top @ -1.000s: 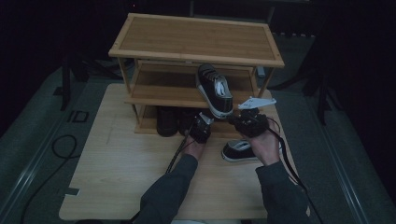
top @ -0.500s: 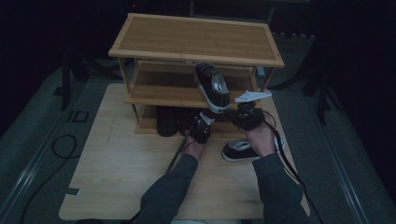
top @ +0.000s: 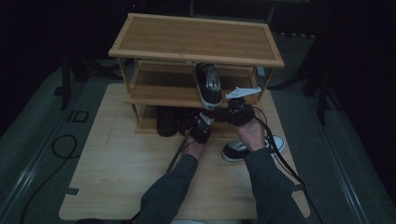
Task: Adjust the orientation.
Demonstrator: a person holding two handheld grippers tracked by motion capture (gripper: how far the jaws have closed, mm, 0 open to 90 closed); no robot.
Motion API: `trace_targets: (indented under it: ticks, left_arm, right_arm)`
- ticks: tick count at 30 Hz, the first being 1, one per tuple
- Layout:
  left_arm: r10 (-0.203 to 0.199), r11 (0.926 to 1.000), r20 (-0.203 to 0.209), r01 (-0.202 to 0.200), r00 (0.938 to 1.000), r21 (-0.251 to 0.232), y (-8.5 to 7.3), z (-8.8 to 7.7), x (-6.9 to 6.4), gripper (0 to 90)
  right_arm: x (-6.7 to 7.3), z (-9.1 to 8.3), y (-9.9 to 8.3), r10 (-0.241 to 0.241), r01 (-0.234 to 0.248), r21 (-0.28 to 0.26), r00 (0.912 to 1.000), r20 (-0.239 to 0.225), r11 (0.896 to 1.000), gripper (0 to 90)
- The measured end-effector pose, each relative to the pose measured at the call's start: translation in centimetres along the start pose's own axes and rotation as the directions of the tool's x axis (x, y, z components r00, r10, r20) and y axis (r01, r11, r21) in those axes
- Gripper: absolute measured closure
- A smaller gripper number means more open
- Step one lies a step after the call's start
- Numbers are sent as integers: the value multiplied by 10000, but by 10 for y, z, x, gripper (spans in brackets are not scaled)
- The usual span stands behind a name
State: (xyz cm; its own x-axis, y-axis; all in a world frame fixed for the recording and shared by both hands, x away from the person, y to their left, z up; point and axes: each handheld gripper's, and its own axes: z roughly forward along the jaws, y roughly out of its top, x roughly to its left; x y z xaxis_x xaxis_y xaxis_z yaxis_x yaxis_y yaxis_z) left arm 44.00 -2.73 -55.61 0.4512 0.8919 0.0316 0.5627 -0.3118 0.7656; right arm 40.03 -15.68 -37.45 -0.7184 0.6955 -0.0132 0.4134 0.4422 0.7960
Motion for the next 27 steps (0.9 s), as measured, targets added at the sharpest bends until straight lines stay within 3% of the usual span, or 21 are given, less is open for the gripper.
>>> trace_targets:
  ticks: [8, 11, 12, 27]
  left_arm:
    - [150, 9998, -9, -150, 9999, 114, 0, -1, 1, 900]
    - [-143, 9999, -78, 143, 9999, -62, -1, 0, -1, 900]
    - [-48, 10000, -6, 48, 10000, -59, -1, 0, 0, 900]
    - [28, 10000, 45, -28, 10000, -3, -1, -1, 1, 900]
  right_arm:
    - [9, 11, 8, -107, 107, -4, 9996, -256, 9999, 900]
    - [13, 15, 12, -243, 243, 19, 9993, -285, 9997, 900]
    - [14, 17, 13, -225, 225, -6, 9992, -331, 9997, 900]
    - [14, 18, 13, -321, 321, -88, 9994, -110, 9994, 900]
